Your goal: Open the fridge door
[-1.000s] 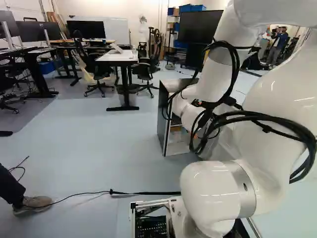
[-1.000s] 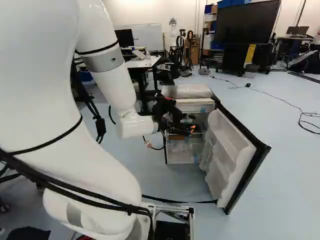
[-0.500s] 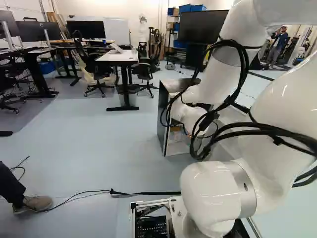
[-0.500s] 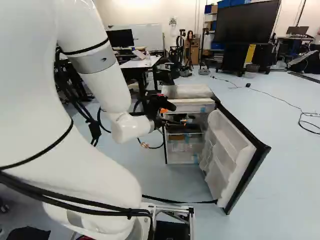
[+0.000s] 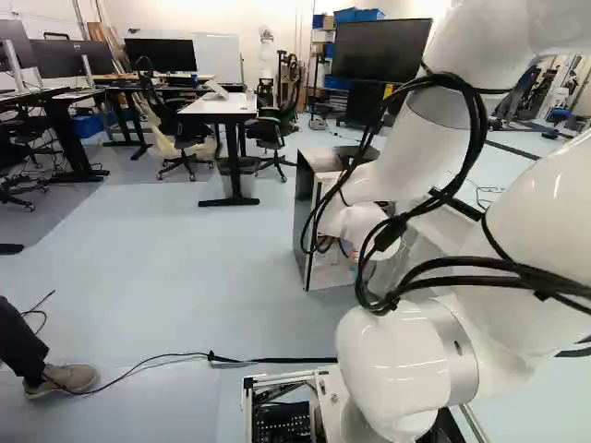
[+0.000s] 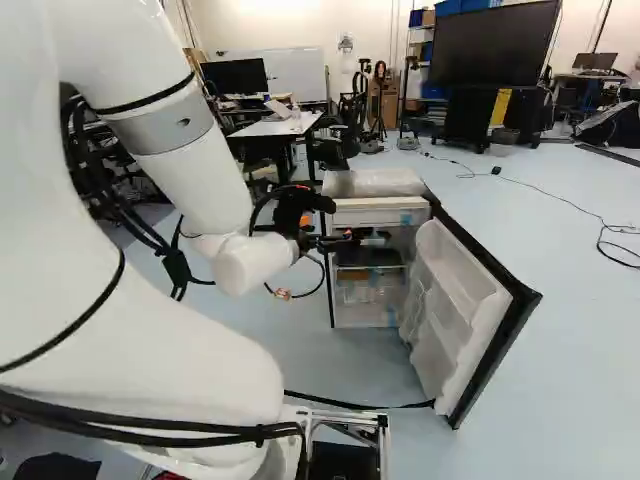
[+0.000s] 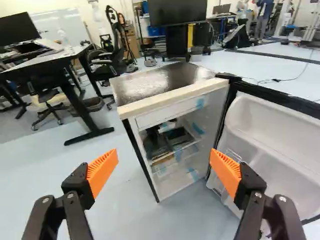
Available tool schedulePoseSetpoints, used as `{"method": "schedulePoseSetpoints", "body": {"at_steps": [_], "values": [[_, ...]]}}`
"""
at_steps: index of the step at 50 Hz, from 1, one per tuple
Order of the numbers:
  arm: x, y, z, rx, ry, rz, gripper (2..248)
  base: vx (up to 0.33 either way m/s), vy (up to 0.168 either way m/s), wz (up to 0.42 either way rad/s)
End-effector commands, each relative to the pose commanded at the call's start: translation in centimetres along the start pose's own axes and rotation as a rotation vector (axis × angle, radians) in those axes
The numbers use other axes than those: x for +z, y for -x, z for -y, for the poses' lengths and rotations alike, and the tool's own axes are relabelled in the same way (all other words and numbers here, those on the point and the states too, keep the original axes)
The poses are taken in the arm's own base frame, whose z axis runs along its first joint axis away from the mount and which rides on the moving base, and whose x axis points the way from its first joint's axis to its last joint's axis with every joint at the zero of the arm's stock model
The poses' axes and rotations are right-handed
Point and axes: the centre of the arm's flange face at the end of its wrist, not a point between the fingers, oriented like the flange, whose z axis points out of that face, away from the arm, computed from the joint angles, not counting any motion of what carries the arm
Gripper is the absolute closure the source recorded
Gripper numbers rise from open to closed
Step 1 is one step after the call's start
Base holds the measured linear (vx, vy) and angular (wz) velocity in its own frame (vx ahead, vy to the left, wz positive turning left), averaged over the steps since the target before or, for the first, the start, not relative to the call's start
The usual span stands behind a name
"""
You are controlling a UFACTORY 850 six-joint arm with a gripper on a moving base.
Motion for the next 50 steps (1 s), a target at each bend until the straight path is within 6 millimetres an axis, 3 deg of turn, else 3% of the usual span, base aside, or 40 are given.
{"method": "schedulePoseSetpoints", "body": {"at_steps": [50], "values": [[-2.5,0.8,1.9,-0.161,-0.230,0.023,3,0.000,0.000,0.000]]}}
